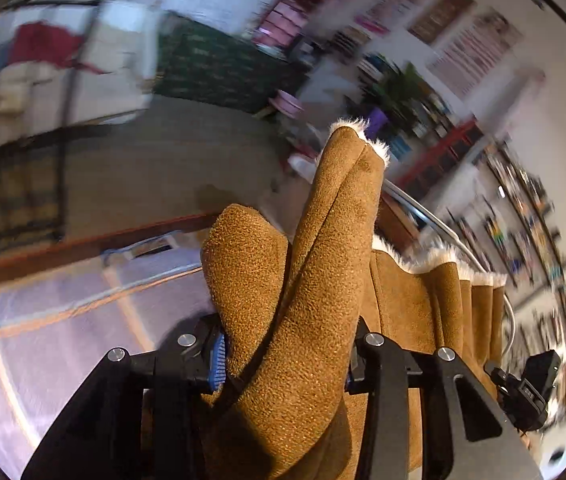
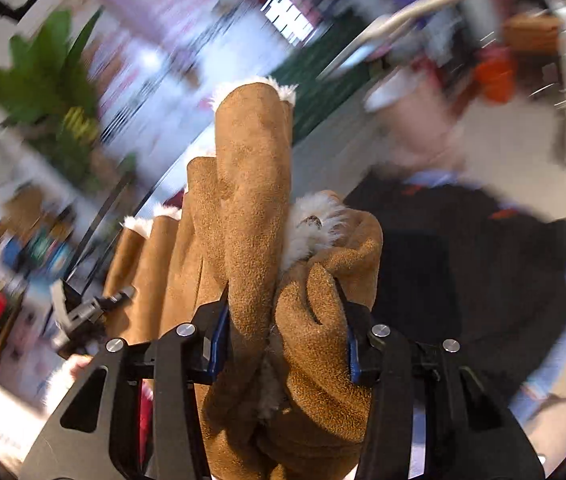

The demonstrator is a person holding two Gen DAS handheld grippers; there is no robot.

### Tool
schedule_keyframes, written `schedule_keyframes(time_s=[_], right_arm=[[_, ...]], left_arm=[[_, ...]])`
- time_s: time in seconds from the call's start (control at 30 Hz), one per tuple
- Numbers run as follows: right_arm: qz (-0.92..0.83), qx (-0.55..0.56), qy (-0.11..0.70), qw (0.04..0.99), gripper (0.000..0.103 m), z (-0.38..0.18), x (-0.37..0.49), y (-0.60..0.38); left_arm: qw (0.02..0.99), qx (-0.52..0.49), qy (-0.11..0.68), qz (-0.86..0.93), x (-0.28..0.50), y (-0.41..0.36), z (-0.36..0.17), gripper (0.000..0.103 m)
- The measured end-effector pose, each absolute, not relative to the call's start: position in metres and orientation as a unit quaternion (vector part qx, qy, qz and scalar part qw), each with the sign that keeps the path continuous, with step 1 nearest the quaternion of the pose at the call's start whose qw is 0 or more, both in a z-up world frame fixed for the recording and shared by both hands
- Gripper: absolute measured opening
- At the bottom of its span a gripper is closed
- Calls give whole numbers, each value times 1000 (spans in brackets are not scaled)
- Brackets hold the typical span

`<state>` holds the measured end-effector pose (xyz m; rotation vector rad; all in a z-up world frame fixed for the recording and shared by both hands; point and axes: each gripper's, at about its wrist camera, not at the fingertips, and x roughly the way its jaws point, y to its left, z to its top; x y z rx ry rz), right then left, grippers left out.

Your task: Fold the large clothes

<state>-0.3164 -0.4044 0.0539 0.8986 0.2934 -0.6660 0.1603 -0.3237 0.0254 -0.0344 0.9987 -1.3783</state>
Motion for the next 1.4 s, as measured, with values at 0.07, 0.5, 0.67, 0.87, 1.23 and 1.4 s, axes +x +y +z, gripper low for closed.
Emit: schedule_keyframes(time_s=[0.07, 0.5, 0.67, 0.87, 1.23, 1.4], right_arm=[[-358, 444, 99, 816, 45, 51, -350, -401], [-484, 543, 43, 685, 50, -101, -434, -422], [-479, 549, 33, 685, 48, -104, -442, -419], [-497, 466, 35, 731, 46, -68, -435, -415], [-525, 514, 104, 670, 71, -118, -434, -429], [-525, 507, 141, 669, 75, -100, -439, -434]], left_arm=[[626, 19, 439, -644, 144, -388, 32, 40], [556, 230, 504, -619, 82, -605, -119, 54], [555, 192, 493, -643, 106, -591, -133, 48], [543, 166, 462, -682, 104, -611, -135, 47], [590, 225, 505, -588, 99, -627, -183, 84], [634, 229, 435, -597, 95, -590, -135, 83]])
